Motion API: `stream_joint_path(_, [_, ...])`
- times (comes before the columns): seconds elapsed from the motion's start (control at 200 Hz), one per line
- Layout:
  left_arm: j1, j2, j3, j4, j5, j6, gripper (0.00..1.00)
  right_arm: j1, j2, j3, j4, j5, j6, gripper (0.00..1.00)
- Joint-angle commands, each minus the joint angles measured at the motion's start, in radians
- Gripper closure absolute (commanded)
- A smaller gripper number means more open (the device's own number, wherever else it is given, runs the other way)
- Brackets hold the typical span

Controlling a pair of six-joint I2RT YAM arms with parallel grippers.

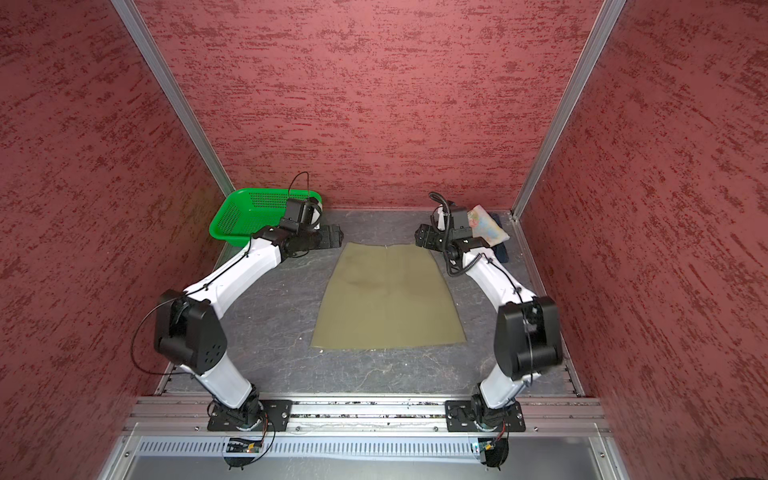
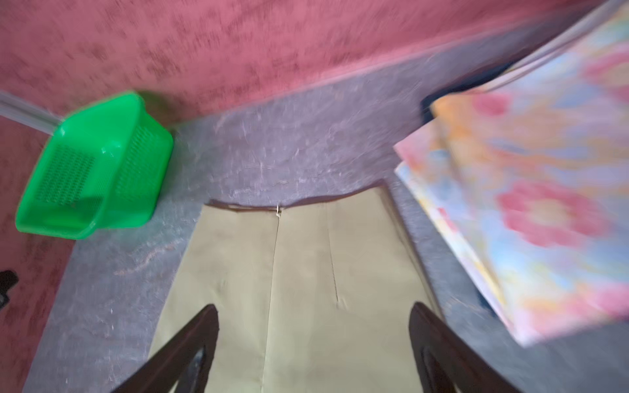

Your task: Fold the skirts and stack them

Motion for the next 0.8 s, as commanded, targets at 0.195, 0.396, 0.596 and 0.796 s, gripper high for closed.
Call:
stream_joint_path(0.195, [-0.131, -0.062, -0.359, -0.059, -0.068, -0.117, 0.01, -0.001, -0.245, -0.369, -0.208, 0.155, 0.257, 0.18])
stream_joint_path(0.396, [-0.155, -0.023, -0.447, -0.045, -0.08, -0.154, 0.01, -0.001, -0.296, -0.533, -0.196, 0.177, 0.346, 0.23])
stream_joint_path(0.596, [-0.138, 0.094, -0.42, -0.043, -0.089, -0.124, 0.01, -0.002, -0.297, -0.633, -0.17, 0.191, 0.398, 0.26])
stream_joint_path(0.796, [-0.086, 0.162, -0.384, -0.057, -0.069, -0.117, 0.0, -0.002, -0.324, -0.675, -0.179, 0.206, 0.406, 0.27])
